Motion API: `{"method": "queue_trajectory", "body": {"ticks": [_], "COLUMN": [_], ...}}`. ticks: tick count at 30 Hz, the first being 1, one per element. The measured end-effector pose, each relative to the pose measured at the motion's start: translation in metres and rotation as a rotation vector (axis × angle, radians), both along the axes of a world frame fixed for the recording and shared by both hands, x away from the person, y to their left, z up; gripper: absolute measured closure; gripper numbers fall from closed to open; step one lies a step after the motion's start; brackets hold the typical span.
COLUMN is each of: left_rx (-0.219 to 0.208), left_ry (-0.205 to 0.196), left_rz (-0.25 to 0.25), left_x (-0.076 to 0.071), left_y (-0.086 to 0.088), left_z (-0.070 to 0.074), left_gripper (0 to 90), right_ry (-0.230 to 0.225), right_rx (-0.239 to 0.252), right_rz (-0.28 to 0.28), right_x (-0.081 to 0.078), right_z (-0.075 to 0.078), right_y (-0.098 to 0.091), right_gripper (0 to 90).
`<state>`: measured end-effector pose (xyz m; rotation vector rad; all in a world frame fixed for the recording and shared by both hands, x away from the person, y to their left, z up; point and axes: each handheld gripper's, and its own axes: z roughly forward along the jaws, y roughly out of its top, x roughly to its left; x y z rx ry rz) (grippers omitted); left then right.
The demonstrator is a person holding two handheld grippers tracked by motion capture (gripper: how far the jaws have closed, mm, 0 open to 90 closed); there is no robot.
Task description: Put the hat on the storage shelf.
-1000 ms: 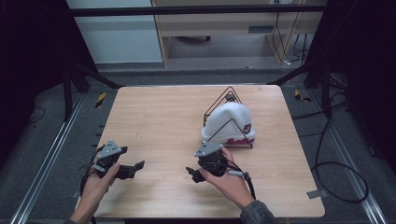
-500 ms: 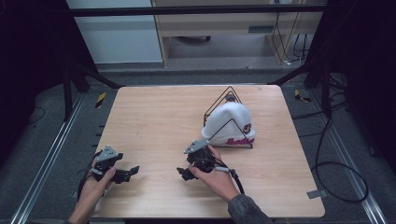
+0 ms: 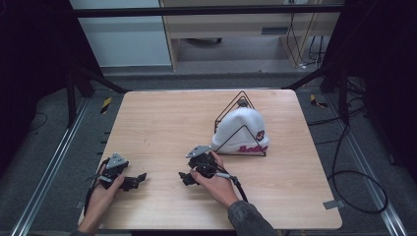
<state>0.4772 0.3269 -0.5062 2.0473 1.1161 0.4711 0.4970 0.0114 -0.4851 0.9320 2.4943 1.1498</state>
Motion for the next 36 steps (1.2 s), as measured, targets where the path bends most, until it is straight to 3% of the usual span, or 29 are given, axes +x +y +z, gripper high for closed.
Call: {"method": "queue_trajectory", "body": {"ticks": [4,12,19,23,25,36], "left_rx": [-0.016,-0.04,-0.004,0.08,0.073,0.079], "left_ry": [0.002,0.029,0.023,0.013,0.014,0.012], "left_rz": [0.018,0.046,0.055,0.047,0.048,0.046], "left_x": [0.003,0.006,0.007,0.005,0.005,0.005], "left_y": [0.001,0.004,0.001,-0.006,-0.006,-0.006], "left_z": [0.0,-0.001,-0.001,-0.001,-0.002,-0.002], "left_gripper": [5.8,5.4,5.2,4.5,3.7,3.5], "right_ry": [0.012,0.013,0.017,0.004,-0.025,-0.029], "right_rx": [0.014,-0.014,-0.037,-0.051,-0.057,-0.048], "right_rz": [-0.036,-0.057,-0.081,-0.103,-0.107,-0.113], "right_x": [0.01,0.016,0.018,0.018,0.017,0.001], "right_z": [-0.001,-0.01,-0.018,-0.022,-0.024,-0.026], "right_y": [0.003,0.012,0.015,0.016,0.016,0.006], "right_gripper": [13.4,12.8,11.6,10.4,9.5,8.9]}}
